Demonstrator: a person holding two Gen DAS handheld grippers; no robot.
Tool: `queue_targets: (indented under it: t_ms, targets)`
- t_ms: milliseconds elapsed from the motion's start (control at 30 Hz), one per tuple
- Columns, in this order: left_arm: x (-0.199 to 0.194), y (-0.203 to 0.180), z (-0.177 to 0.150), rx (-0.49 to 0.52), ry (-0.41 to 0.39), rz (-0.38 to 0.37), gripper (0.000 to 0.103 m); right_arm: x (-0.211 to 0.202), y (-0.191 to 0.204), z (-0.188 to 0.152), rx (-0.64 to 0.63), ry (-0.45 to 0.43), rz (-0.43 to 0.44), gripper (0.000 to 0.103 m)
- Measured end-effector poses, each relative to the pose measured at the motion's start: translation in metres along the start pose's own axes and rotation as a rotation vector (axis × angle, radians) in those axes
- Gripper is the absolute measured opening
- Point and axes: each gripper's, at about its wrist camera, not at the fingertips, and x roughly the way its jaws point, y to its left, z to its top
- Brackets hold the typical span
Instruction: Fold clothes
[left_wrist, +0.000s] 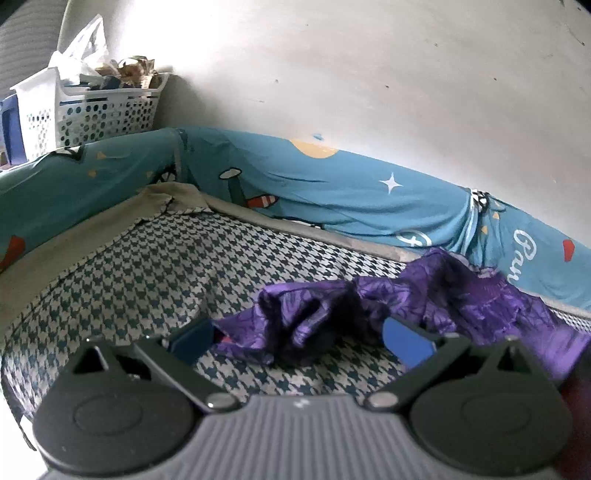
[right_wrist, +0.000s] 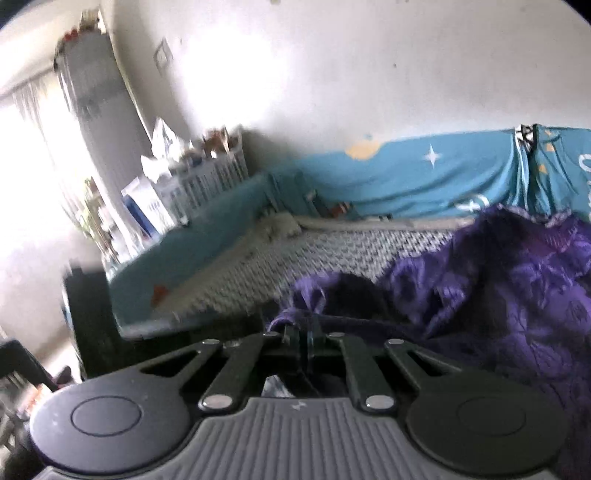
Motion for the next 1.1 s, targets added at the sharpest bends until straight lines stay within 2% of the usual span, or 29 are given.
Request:
queue_targets:
  t_ms: [167,267,400,533,733,800,867,967,1100]
  targets:
    - [-0.002,0.008,0.001,-0.027,-0.006,0.018,0.103,0.000,0.001,0.017,0.055,-0.016,0.046,0.007]
    - [-0.002,0.008,0.000,-0.027,-0.002,0.018,0.103,0.010,0.000,0.015,0.031,0.001,-0.005,0.007]
    - [-0.001,0.007,0.000,-0.021,-0.003,0.025,0.103,0.026,-0.005,0.008,0.014,0.047,-0.074,0.015]
    - [0.001,0.007,0.001,-0.018,0.003,0.030,0.103,0.033,-0.017,-0.001,0.053,0.096,-0.078,0.021]
    - [0.001,0.000,-0.001,-0.001,0.005,0.000,0.103,0.021,-0.027,-0.009,0.081,0.084,-0.086,0.026]
    - [-0.001,-0.002,-0.002,0.004,0.003,-0.033,0.103,0.019,-0.032,-0.010,0.092,0.088,-0.093,0.029]
    - [-0.002,-0.006,-0.004,0.019,0.001,-0.060,0.103,0.017,-0.034,-0.013,0.093,0.098,-0.116,0.039]
    - [-0.002,-0.011,-0.007,0.049,0.003,-0.055,0.103,0.010,-0.033,-0.021,0.062,0.118,-0.134,0.043]
    - [-0.001,-0.013,-0.009,0.042,0.010,-0.072,0.103,-0.003,-0.031,-0.034,0.031,0.137,-0.145,0.048]
